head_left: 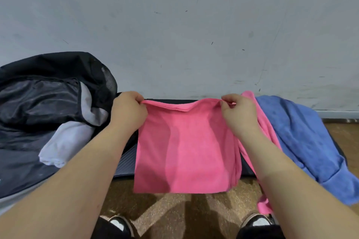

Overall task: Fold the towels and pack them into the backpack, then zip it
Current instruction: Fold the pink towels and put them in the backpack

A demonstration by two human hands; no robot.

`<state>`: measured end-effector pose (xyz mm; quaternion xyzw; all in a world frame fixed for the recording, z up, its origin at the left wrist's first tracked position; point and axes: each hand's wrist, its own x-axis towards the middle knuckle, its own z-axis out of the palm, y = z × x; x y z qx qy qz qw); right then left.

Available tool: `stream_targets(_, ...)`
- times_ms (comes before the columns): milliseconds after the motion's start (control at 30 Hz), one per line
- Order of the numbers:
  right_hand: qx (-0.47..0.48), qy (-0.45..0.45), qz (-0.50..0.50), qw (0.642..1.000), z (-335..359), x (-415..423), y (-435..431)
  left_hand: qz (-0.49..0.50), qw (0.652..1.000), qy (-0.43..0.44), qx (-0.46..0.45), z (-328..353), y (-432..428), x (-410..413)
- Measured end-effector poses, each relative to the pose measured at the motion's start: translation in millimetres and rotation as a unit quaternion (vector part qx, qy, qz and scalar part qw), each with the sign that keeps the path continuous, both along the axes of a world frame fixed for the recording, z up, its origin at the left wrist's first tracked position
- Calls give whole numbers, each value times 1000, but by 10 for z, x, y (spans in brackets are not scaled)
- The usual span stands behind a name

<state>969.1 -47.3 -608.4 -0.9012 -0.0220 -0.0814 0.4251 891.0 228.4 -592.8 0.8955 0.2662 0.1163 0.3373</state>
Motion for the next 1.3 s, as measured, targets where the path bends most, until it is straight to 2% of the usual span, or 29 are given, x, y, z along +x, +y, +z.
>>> stream_targets(133,1,40,62,997,-139,100,-61,-56,996,48,-45,-109,-3,71)
stream_targets(267,13,71,33,997,-59,-25,-251,-103,993,51,31,-42,-97,-52)
stream_targets(367,27,180,54,982,61,-279,-406,-190,977,76,58,-50,-371,-288)
stream_targets(433,-6,259,88,962,79,-523,-508,-266,958,88,68,-99,-601,-433)
stream_targets(500,-39,290,119,949,66,-749,-589,-328,939,80,68,-152,-817,-501)
stream_targets(567,-50,282,143,947,-12,-908,-648,-369,923,73,78,-182,-996,-528)
stream_targets(633,-92,231,157,956,-121,-1019,-683,-403,908,72,94,-234,-1137,-541)
stream_targets(733,-117,167,162,966,-217,-1093,-691,-428,887,116,131,-296,-1215,-543)
stream_targets(967,-142,83,215,962,-282,-1125,-811,-399,893,121,171,-270,-1292,-490)
stream_targets(1133,-120,112,257,952,-311,-1134,-889,-398,890,121,186,-266,-1307,-479)
stream_targets(1233,-51,161,194,966,-183,-1103,-939,-404,885,125,193,-262,-1305,-470)
stream_targets(1300,-69,212,166,961,-70,-1083,-1027,-412,883,125,189,-262,-1297,-472)
